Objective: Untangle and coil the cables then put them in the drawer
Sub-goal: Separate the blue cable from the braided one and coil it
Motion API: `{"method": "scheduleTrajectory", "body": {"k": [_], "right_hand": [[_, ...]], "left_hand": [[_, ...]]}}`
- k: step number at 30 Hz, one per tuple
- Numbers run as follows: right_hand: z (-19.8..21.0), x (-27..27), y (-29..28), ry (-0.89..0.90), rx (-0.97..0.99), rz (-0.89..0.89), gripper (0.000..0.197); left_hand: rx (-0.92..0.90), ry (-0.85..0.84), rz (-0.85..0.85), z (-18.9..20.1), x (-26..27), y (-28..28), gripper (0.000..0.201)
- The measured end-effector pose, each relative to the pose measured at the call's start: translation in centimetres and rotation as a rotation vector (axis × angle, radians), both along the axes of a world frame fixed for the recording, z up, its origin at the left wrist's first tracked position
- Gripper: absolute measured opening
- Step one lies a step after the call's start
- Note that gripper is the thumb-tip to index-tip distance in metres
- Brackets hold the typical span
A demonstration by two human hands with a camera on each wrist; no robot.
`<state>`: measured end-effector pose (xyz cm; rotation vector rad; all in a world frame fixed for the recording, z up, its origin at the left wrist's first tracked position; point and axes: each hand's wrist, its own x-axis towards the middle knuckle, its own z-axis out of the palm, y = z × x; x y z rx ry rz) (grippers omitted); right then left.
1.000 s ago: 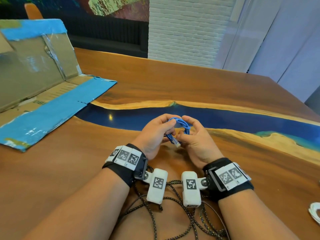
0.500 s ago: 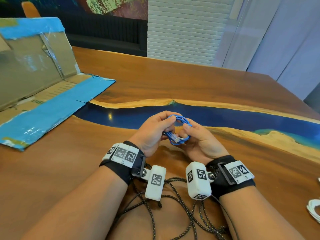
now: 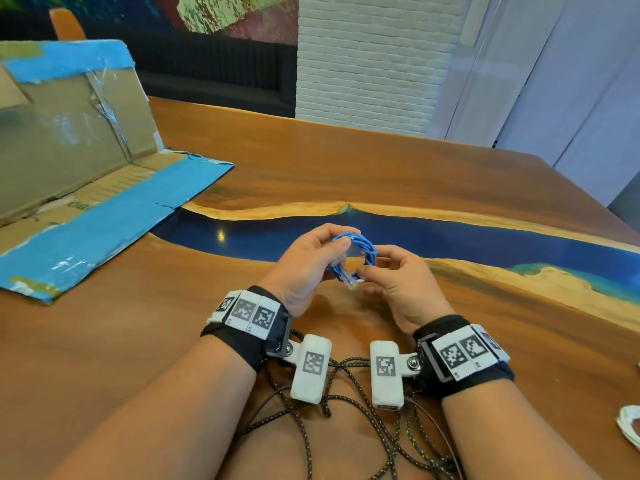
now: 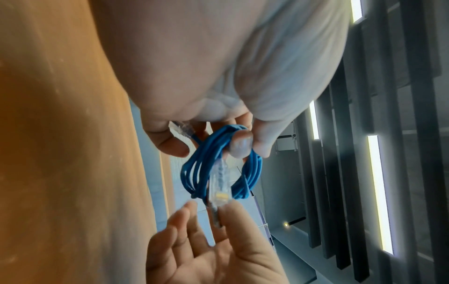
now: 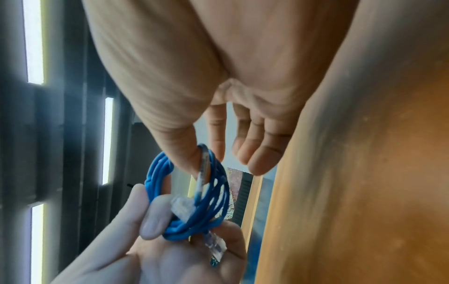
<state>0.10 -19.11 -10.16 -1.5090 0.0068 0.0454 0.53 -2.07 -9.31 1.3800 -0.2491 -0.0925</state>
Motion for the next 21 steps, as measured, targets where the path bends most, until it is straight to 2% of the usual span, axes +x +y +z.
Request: {"method": "scheduleTrajectory", "body": {"k": [3, 7, 9, 13, 21], "right_hand": [[0.0, 0.2, 0.0, 0.029, -0.022, -0.087, 0.029], [0.1, 0.3, -0.3, 0.043, 0.095, -0.157, 0.019], [0.0, 0.4, -0.3, 0.035, 0.138, -0.128, 0.014], [0.3, 0.5, 0.0, 0.041, 0.134, -0.102, 0.018], [1.3, -0.1, 0.1, 0.048, 0.132, -0.053, 0.015]], "left_hand": [[0.059, -0.020, 0.008, 0.0, 0.2, 0.2, 0.021], [0.125, -0.034, -0.003, -0.1, 0.4, 0.7, 0.021], [0.160, -0.028, -0.014, -0.2, 0.6, 0.9, 0.018], [0.252, -0.065, 0.020, -0.1, 0.8, 1.3, 0.016], [0.121, -0.069, 0.083, -0.4, 0.9, 0.8, 0.024]]}}
